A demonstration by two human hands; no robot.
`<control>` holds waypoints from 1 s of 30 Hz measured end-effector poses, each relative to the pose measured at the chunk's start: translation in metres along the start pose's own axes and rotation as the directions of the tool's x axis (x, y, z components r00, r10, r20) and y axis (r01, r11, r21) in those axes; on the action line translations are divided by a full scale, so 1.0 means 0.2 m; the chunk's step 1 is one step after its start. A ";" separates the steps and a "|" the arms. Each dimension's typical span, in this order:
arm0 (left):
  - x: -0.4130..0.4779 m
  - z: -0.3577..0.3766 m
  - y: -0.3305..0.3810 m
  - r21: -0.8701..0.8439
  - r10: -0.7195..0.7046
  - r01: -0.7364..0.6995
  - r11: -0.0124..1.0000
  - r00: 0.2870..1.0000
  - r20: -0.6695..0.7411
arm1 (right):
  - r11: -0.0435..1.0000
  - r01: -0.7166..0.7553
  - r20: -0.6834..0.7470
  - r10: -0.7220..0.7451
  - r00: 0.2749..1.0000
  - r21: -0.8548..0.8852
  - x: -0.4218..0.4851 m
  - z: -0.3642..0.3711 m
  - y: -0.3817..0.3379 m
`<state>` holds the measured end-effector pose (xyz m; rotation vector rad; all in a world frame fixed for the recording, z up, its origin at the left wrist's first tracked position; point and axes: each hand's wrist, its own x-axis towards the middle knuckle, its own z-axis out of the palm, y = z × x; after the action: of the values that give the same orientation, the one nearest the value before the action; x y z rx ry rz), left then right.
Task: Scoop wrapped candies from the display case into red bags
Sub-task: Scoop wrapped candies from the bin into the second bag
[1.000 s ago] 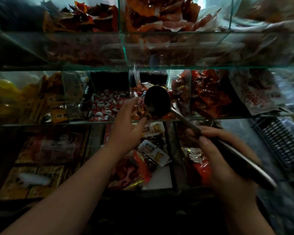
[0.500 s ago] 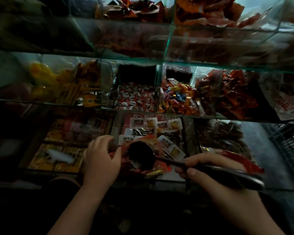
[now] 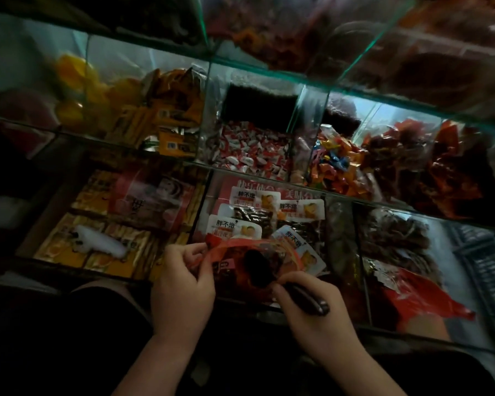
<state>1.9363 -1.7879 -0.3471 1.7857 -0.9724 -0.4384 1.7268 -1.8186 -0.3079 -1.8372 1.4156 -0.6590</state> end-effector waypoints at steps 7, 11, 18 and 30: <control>-0.03 0.06 -0.03 -0.317 0.177 -0.162 0.934 0.984 0.018 | 0.998 -0.064 0.018 0.064 0.998 0.006 0.04 0.10 -0.03; -0.07 0.07 -0.12 -0.383 0.257 -0.222 0.896 0.965 0.043 | 0.986 -0.127 0.075 0.119 0.990 0.111 0.04 0.04 -0.03; -0.04 0.11 -0.15 -0.134 0.370 -0.358 0.924 0.925 0.079 | 0.979 -0.173 0.047 0.169 0.985 0.104 0.02 0.07 -0.03; -0.04 0.06 -0.05 -0.160 0.116 -0.048 0.986 0.887 0.448 | 0.607 -0.402 -0.127 0.643 0.755 0.686 0.00 -0.09 -0.06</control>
<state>1.9275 -1.7865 -0.3629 1.5302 -1.2998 -0.8804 1.7194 -1.8221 -0.2875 -0.7112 1.6164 -1.0262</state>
